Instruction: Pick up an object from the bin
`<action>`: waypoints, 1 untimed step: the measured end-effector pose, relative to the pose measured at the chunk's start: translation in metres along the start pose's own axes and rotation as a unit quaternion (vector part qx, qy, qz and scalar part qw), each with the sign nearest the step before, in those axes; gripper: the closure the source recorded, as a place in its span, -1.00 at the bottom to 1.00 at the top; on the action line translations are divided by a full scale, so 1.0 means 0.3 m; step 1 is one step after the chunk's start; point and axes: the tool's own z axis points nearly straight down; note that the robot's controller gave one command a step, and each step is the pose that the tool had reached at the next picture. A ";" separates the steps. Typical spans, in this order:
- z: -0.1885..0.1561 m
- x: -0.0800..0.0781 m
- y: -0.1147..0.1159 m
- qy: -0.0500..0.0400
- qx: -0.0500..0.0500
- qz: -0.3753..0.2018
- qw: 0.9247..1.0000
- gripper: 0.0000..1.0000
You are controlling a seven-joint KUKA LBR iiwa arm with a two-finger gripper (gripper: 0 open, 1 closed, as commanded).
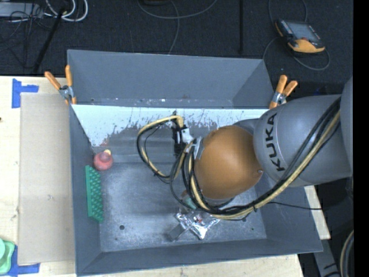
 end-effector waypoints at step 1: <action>-0.005 0.008 -0.005 0.001 0.003 0.000 1.000 1.00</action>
Offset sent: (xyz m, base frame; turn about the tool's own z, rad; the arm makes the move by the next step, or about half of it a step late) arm 0.0000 0.0000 0.0000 0.0000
